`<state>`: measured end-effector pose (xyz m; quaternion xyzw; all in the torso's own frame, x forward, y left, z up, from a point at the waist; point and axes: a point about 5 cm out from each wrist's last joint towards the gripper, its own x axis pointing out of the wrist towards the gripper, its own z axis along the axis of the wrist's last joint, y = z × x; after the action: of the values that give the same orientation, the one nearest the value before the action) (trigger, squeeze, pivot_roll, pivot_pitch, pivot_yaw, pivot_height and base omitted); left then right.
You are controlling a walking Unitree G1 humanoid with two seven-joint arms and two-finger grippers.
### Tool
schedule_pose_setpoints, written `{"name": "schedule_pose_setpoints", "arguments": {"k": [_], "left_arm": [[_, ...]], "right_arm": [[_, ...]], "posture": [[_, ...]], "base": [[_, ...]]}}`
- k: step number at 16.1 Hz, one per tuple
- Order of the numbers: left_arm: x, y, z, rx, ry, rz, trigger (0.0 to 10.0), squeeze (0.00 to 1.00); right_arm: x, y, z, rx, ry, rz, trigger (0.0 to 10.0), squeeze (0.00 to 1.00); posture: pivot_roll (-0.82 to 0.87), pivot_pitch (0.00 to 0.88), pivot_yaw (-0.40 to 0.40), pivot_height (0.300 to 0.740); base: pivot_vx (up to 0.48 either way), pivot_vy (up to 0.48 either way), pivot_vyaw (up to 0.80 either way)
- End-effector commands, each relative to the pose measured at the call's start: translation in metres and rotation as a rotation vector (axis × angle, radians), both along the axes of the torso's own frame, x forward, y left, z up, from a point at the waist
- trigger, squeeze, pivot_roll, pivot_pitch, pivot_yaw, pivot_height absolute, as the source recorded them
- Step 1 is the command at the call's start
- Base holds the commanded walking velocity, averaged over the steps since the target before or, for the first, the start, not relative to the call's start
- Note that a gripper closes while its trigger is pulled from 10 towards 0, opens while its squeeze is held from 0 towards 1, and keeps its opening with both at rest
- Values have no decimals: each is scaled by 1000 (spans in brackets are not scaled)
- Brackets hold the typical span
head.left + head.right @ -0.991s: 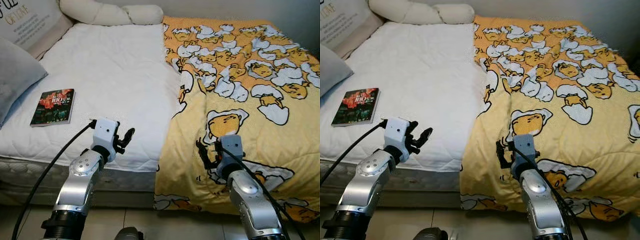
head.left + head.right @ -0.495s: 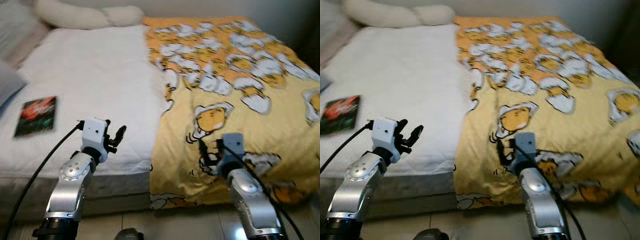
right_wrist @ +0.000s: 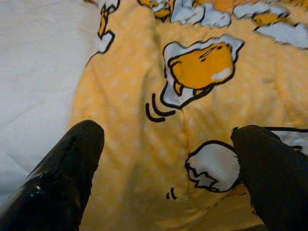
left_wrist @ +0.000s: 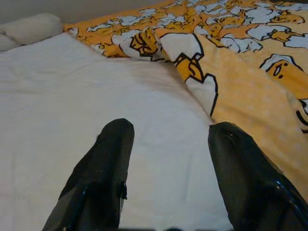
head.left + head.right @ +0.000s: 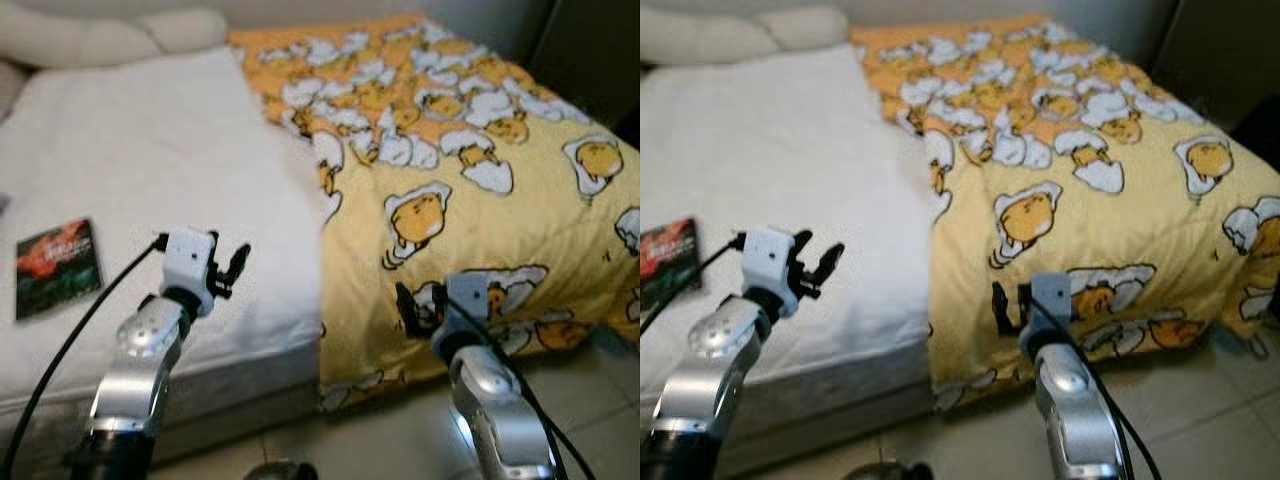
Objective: Clean up the room
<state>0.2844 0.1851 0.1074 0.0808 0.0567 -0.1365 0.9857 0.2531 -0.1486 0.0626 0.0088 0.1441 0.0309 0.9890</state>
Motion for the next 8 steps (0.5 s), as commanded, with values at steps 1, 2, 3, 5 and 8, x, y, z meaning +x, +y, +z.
{"name": "schedule_pose_setpoints", "arguments": {"k": [1,2,3,5,8], "left_arm": [[0,-3,-1,12,1,-10,10000,0],[0,-2,-1,16,4,-7,10000,0],[0,-2,-1,11,1,-6,10000,0],[0,-3,-2,10,1,-12,10000,0],[0,-6,-3,7,0,-19,10000,0]], "right_arm": [[0,-2,4,0,-17,-14,10000,0],[-1,-3,4,-1,-18,-13,10000,0],[-1,-3,4,-2,-19,-13,10000,0],[-1,-5,5,-10,-22,-14,10000,0],[-1,-10,6,-4,-15,-26,10000,0]], "posture": [[95,0,48,740],[93,0,48,740],[88,0,47,740],[84,0,46,740],[82,0,37,740]], "base": [[0,0,0],[0,0,0],[0,0,0],[0,0,0],[286,0,-160]]}}
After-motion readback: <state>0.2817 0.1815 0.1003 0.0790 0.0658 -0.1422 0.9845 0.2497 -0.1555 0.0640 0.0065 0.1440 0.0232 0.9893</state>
